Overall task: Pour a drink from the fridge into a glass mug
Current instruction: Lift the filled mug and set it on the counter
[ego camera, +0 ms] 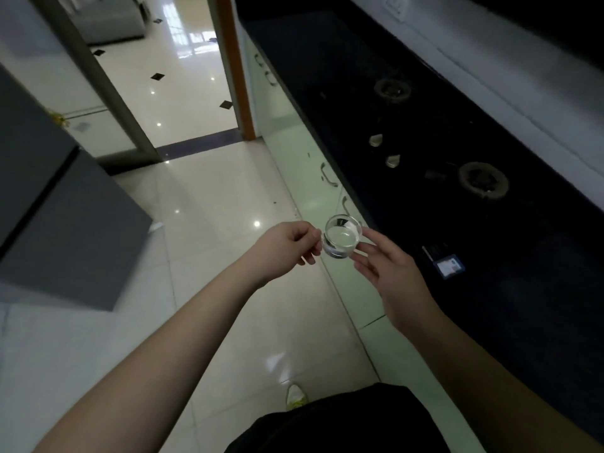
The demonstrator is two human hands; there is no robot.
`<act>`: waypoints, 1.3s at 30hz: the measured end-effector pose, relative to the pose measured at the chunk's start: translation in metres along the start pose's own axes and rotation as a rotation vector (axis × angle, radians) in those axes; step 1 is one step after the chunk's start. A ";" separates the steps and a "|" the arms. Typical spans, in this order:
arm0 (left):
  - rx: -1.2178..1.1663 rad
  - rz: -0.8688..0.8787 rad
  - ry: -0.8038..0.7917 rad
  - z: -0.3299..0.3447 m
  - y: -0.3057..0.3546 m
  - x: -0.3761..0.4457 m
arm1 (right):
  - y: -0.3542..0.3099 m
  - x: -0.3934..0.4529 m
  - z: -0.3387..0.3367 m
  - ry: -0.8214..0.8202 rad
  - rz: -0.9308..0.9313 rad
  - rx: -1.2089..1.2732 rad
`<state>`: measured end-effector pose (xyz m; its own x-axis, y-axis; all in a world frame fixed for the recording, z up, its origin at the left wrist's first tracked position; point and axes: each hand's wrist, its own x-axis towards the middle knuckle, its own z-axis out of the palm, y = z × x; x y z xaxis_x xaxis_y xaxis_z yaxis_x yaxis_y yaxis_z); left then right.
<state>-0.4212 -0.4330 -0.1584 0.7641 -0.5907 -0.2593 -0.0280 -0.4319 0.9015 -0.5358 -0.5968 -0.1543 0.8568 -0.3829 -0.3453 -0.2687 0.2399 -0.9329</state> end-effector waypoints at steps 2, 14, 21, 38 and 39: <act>-0.040 -0.022 0.037 -0.014 -0.006 -0.002 | -0.002 0.008 0.016 -0.023 -0.006 -0.004; -0.113 -0.128 0.203 -0.089 -0.023 0.047 | -0.017 0.109 0.079 -0.200 0.001 -0.079; -0.068 -0.155 0.273 -0.132 -0.028 0.102 | -0.040 0.191 0.104 -0.306 -0.014 -0.164; 0.007 -0.166 0.340 -0.291 -0.072 0.213 | -0.071 0.345 0.245 -0.379 0.022 -0.164; 0.029 -0.162 0.334 -0.305 -0.074 0.221 | -0.074 0.355 0.257 -0.379 0.016 -0.167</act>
<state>-0.0535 -0.3241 -0.1772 0.9282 -0.2603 -0.2659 0.0957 -0.5234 0.8467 -0.0986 -0.5208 -0.1815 0.9451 -0.0172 -0.3264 -0.3239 0.0835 -0.9424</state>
